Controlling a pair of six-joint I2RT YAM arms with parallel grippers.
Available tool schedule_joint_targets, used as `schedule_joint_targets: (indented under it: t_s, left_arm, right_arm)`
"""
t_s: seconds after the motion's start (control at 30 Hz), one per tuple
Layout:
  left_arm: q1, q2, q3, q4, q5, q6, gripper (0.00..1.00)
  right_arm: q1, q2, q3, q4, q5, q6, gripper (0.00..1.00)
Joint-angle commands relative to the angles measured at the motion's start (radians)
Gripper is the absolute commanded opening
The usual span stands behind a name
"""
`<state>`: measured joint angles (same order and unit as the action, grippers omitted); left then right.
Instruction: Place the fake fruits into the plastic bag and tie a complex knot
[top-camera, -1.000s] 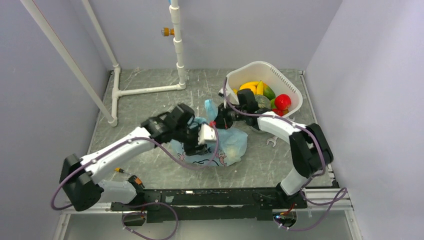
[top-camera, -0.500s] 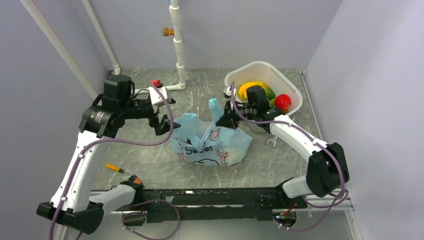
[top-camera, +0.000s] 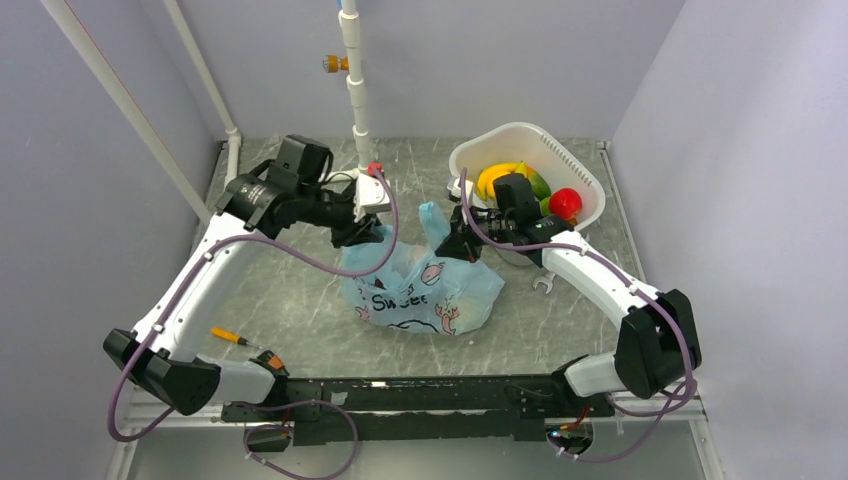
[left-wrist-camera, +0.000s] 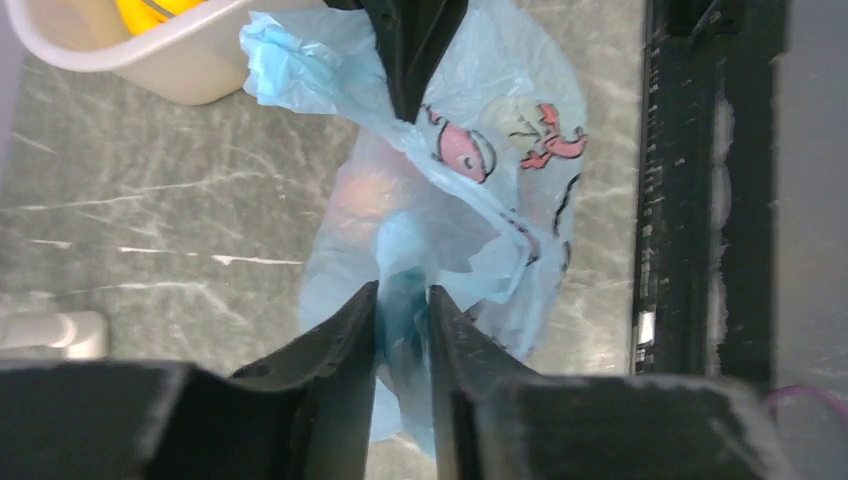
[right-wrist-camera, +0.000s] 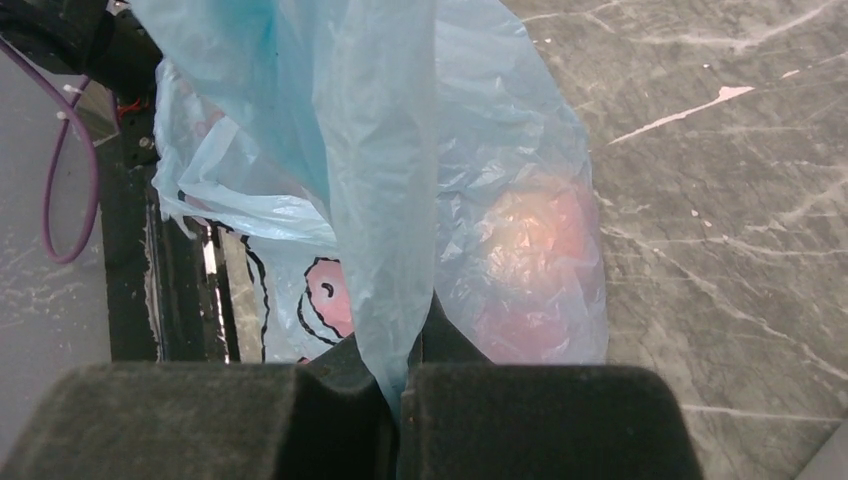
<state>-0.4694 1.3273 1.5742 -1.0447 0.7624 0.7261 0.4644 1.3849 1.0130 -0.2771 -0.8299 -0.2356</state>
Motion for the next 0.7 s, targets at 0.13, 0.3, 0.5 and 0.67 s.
schedule_joint_targets:
  t_s: [0.13,0.3,0.5,0.67]
  left_arm:
    - [-0.076,-0.203,-0.184,0.317,-0.570,-0.270,0.00]
    - [-0.170,-0.347,-0.359,0.449,-0.872,-0.247,0.00]
    - [-0.189,-0.314,-0.315,0.429,-0.831,-0.479,0.00]
    - [-0.190,-0.291,-0.290,0.408,-0.868,-0.604,0.00]
  right_arm:
    - [-0.004,-0.049,0.030,-0.026,0.035,-0.035,0.00]
    - [-0.004,-0.048,0.062,-0.051,0.067,-0.029,0.09]
    - [-0.005,-0.130,0.134,0.011,0.150,0.093,0.93]
    - [0.040,-0.213,0.172,0.151,0.160,0.201,1.00]
